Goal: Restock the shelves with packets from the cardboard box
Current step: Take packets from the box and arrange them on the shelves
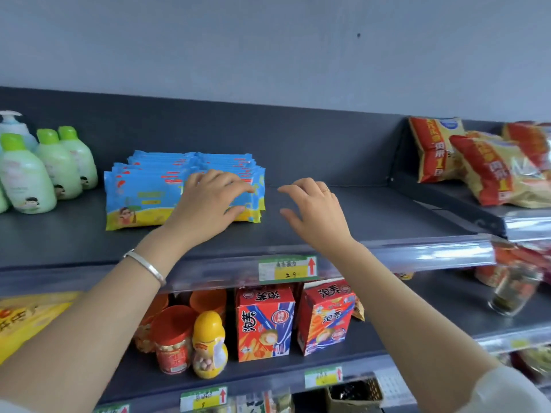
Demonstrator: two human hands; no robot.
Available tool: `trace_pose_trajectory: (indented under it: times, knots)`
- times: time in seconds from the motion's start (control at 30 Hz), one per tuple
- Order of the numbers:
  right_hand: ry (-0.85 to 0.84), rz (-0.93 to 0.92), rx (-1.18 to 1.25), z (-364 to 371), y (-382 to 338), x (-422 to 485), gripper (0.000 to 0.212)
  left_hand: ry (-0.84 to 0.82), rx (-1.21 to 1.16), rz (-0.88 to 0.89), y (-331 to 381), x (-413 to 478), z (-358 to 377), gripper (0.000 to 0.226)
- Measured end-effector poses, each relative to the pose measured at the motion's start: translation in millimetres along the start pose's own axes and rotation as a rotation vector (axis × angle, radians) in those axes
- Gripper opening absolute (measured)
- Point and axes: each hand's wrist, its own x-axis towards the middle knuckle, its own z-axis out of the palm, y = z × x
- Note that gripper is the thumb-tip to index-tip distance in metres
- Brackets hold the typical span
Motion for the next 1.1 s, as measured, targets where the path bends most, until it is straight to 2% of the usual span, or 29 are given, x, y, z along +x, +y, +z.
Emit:
trace_pose_trajectory:
  times: [0.27,0.47,0.63,0.77,0.87,1.1]
  knots:
    - [0.046,0.167,-0.073,-70,115,-139,0.034,0.052,-0.135,0.266,171,25,61,0.029]
    - [-0.128,0.362,-0.124,-98,200,-275,0.037,-0.149,-0.291,0.422,323,16,132,0.034]
    - [-0.254,0.518,-0.109,-109,245,-370,0.035,-0.381,-0.414,0.446,416,-15,185,0.034]
    - [-0.361,0.683,-0.083,-108,264,-431,0.037,-0.606,-0.423,0.464,463,-42,220,0.035]
    - [-0.505,0.790,-0.049,-99,275,-469,0.040,-0.695,-0.439,0.467,483,-58,240,0.033]
    - [-0.750,1.034,0.060,-68,282,-520,0.044,-0.970,-0.272,0.559,501,-95,293,0.038]
